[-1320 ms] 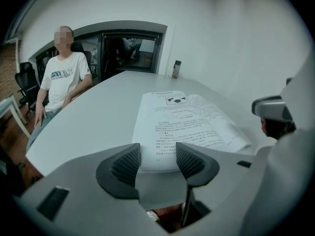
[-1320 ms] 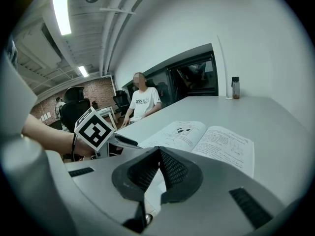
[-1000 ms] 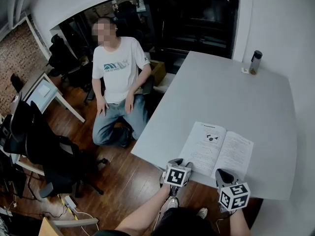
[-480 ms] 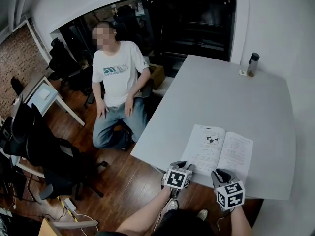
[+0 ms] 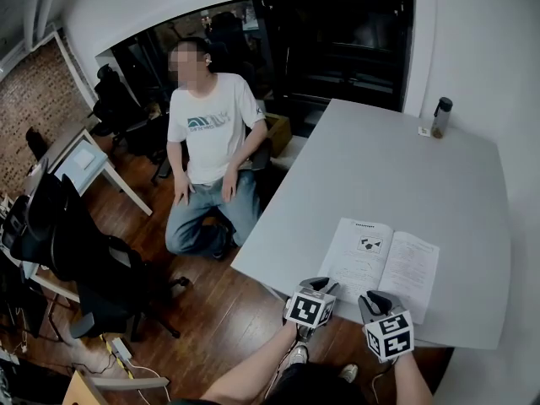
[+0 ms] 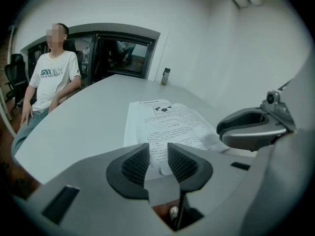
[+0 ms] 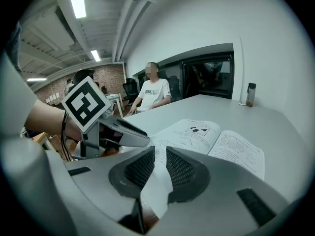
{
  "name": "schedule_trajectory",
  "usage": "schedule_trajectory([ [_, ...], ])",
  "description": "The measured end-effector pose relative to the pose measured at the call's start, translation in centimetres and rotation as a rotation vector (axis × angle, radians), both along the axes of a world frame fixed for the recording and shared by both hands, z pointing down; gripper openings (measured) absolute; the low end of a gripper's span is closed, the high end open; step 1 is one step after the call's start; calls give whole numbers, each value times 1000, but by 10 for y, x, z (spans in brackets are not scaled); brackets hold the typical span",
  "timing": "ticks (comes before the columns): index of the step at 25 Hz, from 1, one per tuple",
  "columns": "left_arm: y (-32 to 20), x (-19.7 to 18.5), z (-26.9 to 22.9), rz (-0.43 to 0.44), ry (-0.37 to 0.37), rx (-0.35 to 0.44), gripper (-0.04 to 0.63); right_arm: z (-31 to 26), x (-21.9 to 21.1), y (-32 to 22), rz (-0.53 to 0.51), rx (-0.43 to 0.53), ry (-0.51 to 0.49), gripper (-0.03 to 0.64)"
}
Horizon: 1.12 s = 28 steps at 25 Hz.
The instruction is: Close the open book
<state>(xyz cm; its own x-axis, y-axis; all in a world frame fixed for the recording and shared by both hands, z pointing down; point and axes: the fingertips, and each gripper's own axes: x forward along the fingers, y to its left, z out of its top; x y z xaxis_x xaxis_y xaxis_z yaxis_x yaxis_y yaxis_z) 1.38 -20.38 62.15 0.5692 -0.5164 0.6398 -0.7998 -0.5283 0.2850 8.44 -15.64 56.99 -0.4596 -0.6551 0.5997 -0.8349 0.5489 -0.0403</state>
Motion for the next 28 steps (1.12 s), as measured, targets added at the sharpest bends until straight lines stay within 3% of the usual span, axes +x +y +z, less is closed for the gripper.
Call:
schedule_trajectory([
  [9,-9,-8,7,-50,-36,10,25,0,6,1,30,-3,-17,52],
  [13,-8,-19,5,-81,-37,10,18,-1,4,1,30,-2,-22,52],
  [18,-6,-28,22,-98,-135,6,18,-4,-1,1,18,2,-26,52],
  [20,-4,-27,28,-101,-154,9,21,-5,-1,2,16,4,-25,52],
  [24,-3,-22,38,-101,-127,-21,135,-3,1,2,21,1,-23,52],
  [28,-1,-18,45,-95,-110,-57,135,0,6,5,38,-4,-19,52],
])
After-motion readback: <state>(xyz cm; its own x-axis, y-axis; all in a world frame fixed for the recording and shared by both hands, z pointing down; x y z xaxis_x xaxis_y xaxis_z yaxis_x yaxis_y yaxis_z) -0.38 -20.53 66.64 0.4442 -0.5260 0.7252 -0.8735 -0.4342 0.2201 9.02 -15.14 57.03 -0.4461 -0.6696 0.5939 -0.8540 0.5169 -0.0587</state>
